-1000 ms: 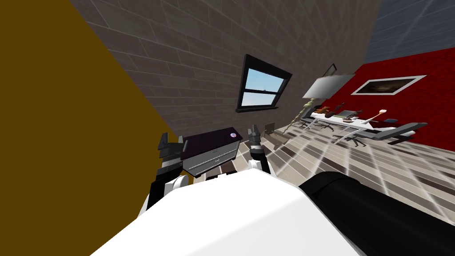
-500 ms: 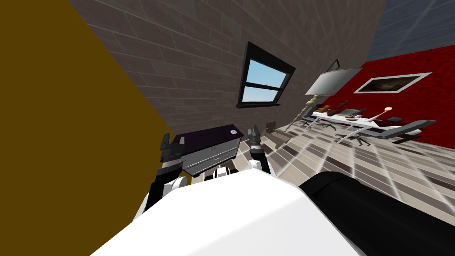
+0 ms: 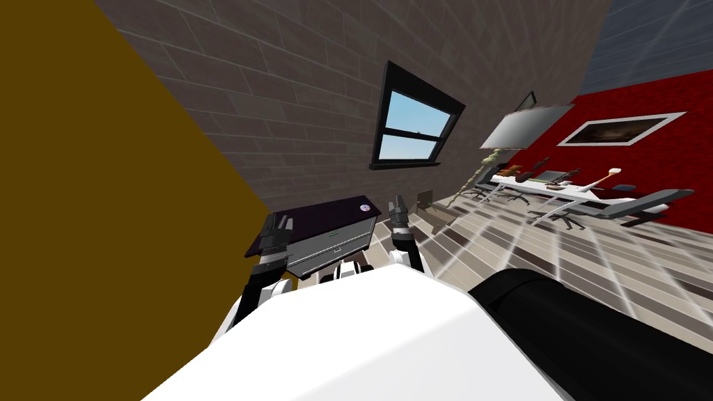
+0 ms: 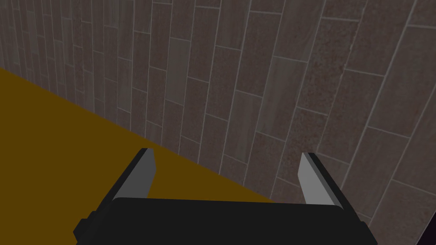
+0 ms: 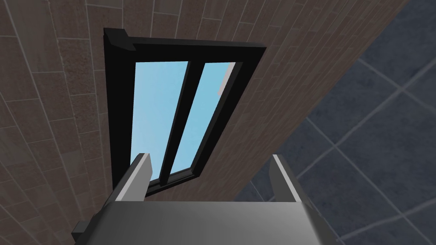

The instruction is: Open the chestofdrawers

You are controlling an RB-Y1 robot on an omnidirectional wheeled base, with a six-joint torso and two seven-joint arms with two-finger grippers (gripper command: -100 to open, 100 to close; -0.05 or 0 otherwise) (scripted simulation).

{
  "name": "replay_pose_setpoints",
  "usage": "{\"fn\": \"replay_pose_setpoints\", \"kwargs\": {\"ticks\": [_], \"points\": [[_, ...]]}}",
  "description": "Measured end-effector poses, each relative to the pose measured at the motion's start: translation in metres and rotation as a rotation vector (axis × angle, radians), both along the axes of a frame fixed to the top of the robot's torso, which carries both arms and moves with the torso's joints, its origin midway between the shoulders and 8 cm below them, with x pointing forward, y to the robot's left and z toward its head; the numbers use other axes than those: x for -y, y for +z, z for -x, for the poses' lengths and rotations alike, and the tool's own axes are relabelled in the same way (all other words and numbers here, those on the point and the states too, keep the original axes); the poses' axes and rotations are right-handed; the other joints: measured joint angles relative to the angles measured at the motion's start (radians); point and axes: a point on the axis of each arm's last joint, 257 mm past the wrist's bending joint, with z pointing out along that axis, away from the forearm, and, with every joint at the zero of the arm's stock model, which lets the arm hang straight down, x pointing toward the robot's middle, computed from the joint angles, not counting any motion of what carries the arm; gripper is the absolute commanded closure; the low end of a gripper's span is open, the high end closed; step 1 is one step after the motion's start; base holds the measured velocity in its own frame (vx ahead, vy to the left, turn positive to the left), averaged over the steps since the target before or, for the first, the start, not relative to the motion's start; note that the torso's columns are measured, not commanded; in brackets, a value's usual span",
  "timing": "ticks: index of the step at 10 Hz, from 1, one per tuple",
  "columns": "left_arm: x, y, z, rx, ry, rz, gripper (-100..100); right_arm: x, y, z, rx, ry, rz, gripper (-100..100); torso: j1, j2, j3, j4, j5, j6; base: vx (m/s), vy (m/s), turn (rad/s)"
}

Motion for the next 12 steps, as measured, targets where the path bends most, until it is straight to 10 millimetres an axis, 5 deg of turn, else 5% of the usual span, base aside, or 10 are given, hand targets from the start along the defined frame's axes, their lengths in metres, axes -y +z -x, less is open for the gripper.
{"fn": "replay_pose_setpoints", "kwargs": {"ticks": [12], "points": [[-0.015, -0.088, -0.001, -0.063, -0.008, 0.006, -100, 0.0, 0.0, 0.0, 0.0, 0.0, 0.0, 0, 0.001, 0.002, 0.001, 0.0, 0.0, 0.0, 0.036, -0.05, 0.01]]}}
